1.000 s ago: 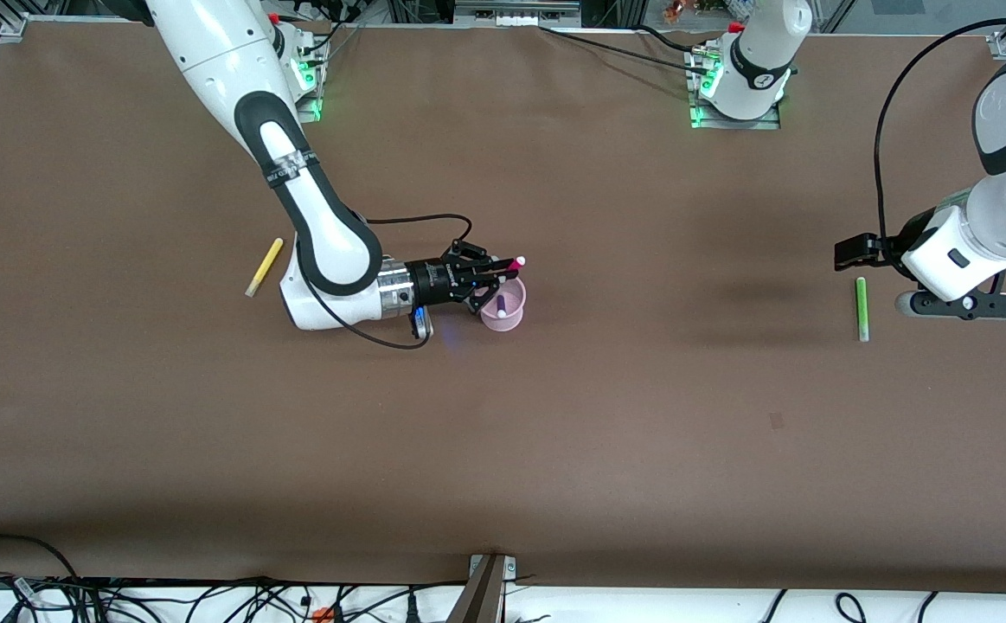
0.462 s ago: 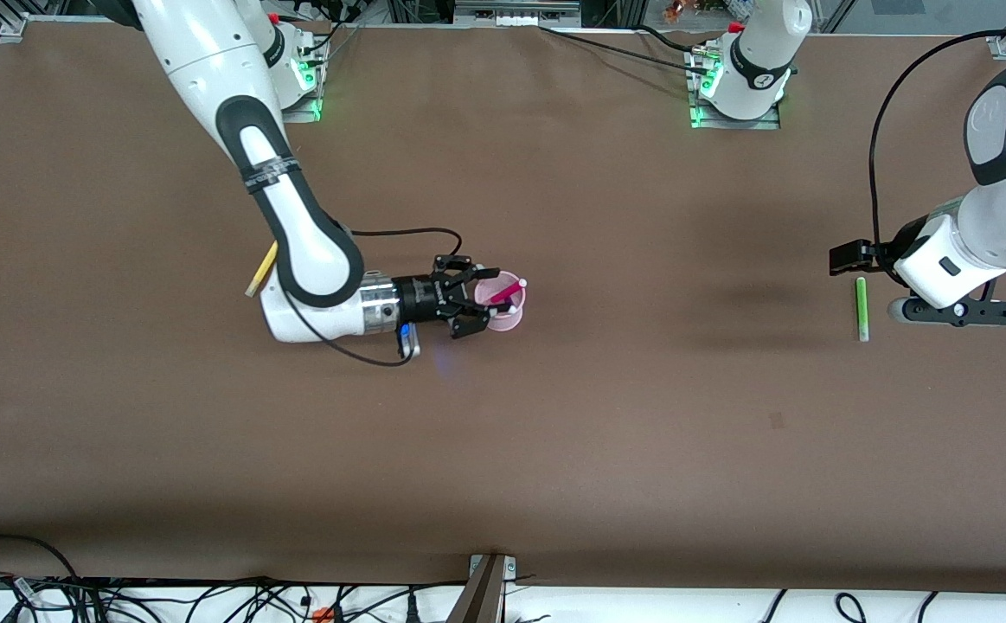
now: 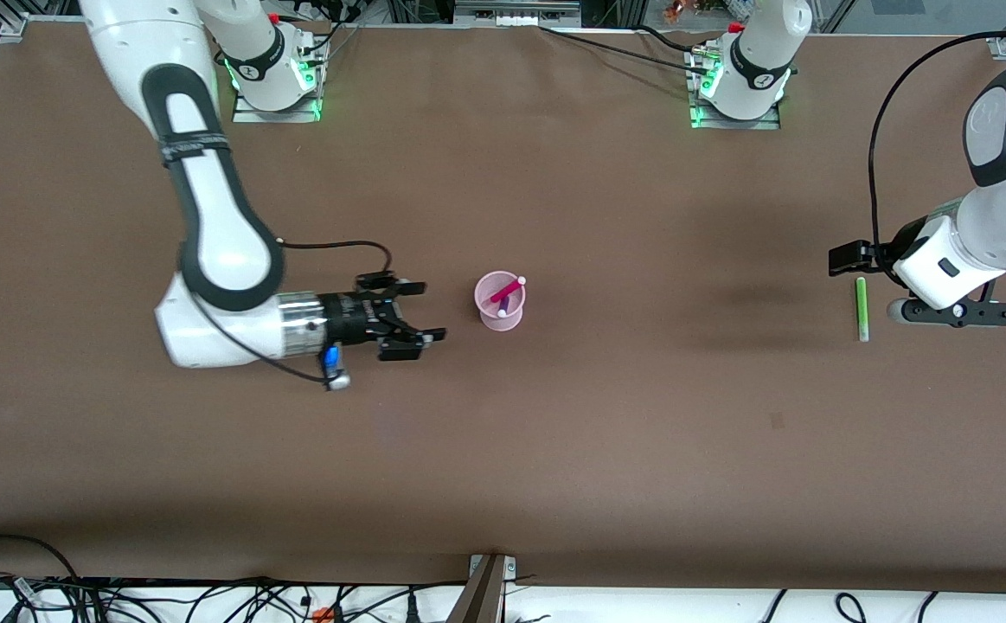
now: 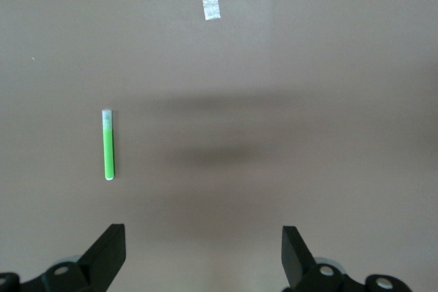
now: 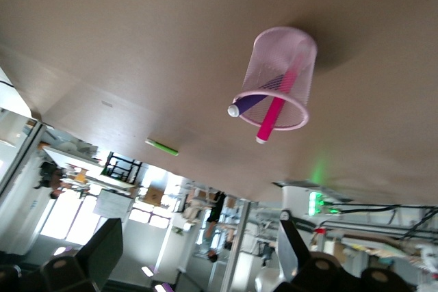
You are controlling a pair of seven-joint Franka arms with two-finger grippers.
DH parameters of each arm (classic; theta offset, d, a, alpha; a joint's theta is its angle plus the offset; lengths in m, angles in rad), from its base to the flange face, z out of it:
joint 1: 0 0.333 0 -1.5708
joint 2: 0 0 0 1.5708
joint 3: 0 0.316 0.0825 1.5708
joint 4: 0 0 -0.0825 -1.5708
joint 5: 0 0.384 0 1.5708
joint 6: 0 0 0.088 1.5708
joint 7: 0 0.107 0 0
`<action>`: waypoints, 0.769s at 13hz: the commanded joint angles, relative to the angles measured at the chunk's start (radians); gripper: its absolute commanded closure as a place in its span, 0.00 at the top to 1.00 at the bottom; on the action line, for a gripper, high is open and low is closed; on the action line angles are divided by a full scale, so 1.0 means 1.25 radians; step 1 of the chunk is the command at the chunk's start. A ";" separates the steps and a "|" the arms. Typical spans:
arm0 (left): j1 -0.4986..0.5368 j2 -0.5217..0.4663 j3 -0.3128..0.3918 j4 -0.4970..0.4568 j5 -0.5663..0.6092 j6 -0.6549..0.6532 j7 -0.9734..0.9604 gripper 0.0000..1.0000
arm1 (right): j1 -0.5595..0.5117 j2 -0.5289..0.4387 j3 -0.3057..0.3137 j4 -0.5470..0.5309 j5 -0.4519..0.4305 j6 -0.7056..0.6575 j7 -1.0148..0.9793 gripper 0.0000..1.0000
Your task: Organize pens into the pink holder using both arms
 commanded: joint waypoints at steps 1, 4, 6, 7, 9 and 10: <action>0.007 0.005 -0.007 0.011 0.004 -0.001 0.005 1.00 | -0.001 -0.065 -0.056 0.050 -0.103 -0.084 -0.004 1.00; 0.006 0.006 -0.007 0.011 0.004 -0.001 0.004 1.00 | -0.001 -0.212 -0.062 0.042 -0.375 -0.118 -0.073 1.00; 0.005 0.012 -0.009 0.011 0.004 -0.001 0.005 1.00 | 0.000 -0.294 -0.062 0.024 -0.532 -0.154 -0.171 1.00; 0.005 0.012 -0.007 0.011 0.004 -0.001 0.005 1.00 | 0.000 -0.338 -0.062 0.012 -0.616 -0.160 -0.238 1.00; 0.005 0.012 -0.009 0.012 0.002 -0.001 0.004 1.00 | 0.000 -0.408 -0.063 -0.025 -0.742 -0.168 -0.363 1.00; 0.005 0.012 -0.009 0.012 0.002 -0.001 0.002 1.00 | 0.000 -0.441 -0.064 -0.047 -0.779 -0.170 -0.392 1.00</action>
